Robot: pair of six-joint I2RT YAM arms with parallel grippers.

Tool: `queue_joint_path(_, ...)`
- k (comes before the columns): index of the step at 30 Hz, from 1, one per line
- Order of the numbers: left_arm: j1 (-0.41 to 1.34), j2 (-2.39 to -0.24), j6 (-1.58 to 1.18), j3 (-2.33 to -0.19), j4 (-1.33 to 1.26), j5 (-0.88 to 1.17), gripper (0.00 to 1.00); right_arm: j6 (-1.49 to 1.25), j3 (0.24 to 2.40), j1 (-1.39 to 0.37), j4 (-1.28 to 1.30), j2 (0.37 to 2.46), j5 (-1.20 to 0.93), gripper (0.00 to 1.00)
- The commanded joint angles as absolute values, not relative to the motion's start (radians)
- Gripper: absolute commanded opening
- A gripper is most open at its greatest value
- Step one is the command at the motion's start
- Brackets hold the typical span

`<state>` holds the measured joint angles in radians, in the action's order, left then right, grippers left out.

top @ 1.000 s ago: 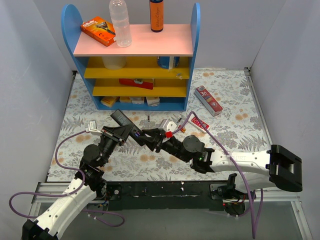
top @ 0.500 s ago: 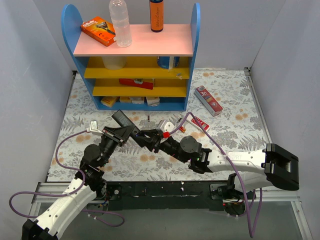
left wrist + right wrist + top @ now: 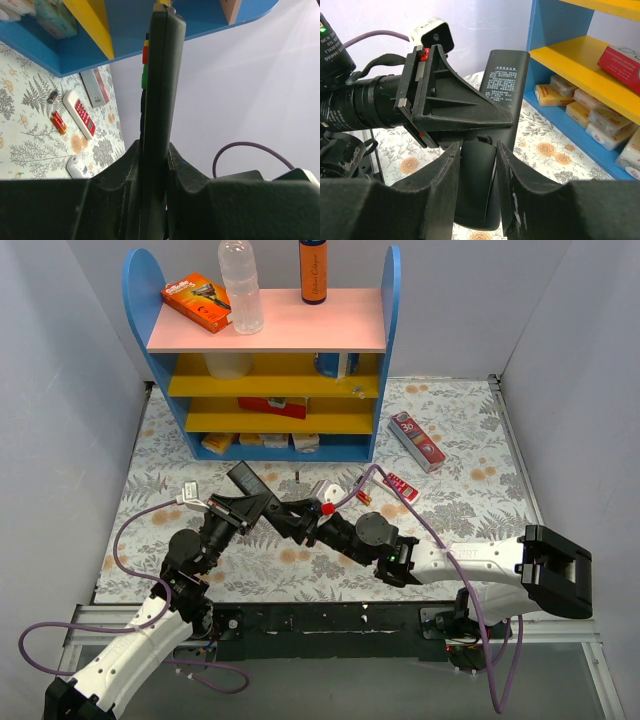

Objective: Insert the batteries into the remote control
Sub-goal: Load the battery cover into the remote control.

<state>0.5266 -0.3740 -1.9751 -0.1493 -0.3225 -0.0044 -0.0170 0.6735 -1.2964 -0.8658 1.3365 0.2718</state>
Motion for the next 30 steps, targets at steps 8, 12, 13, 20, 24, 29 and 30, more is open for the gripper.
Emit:
queue_joint_path(8, 0.523, -0.365, -2.163, -0.152, -0.422, -0.014, 0.00, -0.018, 0.698, -1.290, -0.836, 1.359, 0.305, 0.48)
queue_joint_path(12, 0.523, -0.370, -2.164, -0.150, -0.426, -0.011, 0.00, -0.018, 0.706, -1.290, -0.830, 1.353, 0.298, 0.52)
queue_joint_path(13, 0.523, -0.370, -2.164, -0.150, -0.426, -0.009, 0.00, -0.018, 0.707, -1.290, -0.827, 1.350, 0.298, 0.52)
queue_joint_path(20, 0.525, -0.380, -2.169, -0.121, -0.451, -0.003, 0.00, -0.054, 0.738, -1.289, -0.760, 1.305, 0.324, 0.59)
queue_joint_path(24, 0.525, -0.385, -2.178, -0.112, -0.469, -0.002, 0.00, -0.103, 0.767, -1.279, -0.687, 1.270, 0.327, 0.69)
queue_joint_path(29, 0.525, -0.393, -2.168, -0.120, -0.492, -0.002, 0.00, -0.239, 0.840, -1.232, -0.552, 1.238, 0.232, 0.78)
queue_joint_path(30, 0.523, -0.394, -2.168, -0.118, -0.497, -0.002, 0.00, -0.267, 0.854, -1.204, -0.493, 1.239, 0.175, 0.80)
